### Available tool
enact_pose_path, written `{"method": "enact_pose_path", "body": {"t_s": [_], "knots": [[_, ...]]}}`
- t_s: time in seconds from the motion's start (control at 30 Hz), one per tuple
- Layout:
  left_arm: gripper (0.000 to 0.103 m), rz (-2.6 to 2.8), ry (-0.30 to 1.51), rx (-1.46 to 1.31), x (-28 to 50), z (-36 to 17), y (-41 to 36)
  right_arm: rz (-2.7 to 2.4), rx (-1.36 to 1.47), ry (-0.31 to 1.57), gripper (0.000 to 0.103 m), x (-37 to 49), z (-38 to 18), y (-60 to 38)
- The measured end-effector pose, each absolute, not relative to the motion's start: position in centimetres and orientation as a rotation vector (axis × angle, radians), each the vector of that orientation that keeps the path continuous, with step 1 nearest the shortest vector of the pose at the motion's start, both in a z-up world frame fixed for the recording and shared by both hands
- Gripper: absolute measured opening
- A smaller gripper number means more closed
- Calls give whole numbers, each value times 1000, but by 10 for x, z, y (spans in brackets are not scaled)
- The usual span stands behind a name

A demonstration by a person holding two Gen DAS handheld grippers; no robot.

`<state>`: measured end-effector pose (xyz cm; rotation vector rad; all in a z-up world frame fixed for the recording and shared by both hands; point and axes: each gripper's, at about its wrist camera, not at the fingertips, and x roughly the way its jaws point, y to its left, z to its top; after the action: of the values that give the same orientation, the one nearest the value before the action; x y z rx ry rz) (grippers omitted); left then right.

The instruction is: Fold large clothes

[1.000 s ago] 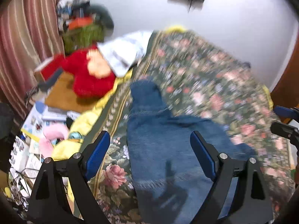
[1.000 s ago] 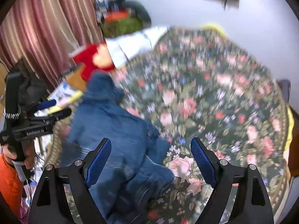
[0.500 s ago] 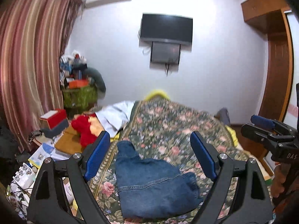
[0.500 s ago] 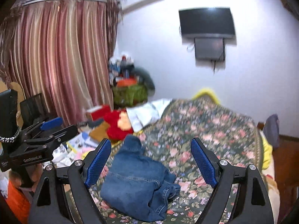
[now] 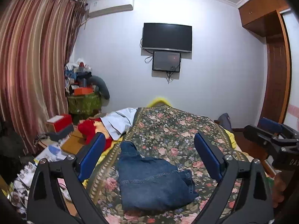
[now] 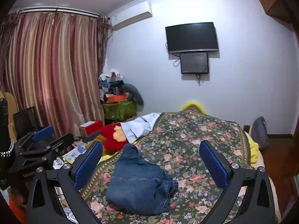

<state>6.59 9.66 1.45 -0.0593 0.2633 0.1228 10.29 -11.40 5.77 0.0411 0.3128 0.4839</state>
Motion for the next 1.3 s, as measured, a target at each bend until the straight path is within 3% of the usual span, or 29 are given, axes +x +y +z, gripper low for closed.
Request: {"method": "enact_pose_path", "body": {"t_s": [1.3], "knots": [[101, 101, 286, -64, 67, 7, 91, 472, 11, 351, 103, 100, 48, -105]]}}
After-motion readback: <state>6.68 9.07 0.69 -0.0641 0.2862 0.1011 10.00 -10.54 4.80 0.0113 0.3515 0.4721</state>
